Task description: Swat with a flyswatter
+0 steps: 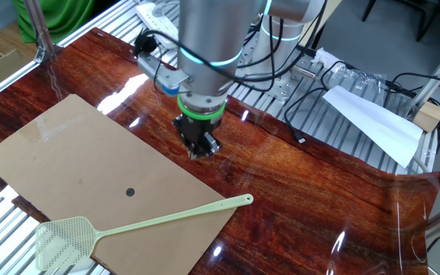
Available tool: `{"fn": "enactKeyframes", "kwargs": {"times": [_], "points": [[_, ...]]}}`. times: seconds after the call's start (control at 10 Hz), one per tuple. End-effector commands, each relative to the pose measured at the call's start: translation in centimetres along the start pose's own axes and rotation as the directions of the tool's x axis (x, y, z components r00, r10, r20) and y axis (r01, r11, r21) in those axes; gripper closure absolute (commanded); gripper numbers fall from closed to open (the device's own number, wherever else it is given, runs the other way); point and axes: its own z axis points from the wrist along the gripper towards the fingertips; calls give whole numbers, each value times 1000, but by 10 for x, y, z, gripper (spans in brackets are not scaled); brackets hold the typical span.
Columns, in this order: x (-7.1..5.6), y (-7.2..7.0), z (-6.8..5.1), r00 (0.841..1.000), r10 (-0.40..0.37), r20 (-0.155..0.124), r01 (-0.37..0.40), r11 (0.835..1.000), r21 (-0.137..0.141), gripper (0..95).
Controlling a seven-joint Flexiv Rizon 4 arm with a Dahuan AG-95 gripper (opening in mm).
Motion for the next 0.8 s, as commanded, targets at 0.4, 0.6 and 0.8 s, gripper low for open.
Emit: {"fn": "enactKeyframes", "kwargs": {"times": [0.4,0.6,0.8], "points": [[-10,18,9,991,130,-26,-130,991,-21,950],[-13,26,11,987,160,-26,-160,987,-22,950],[-20,38,13,980,195,-27,-195,980,-21,950]]}}
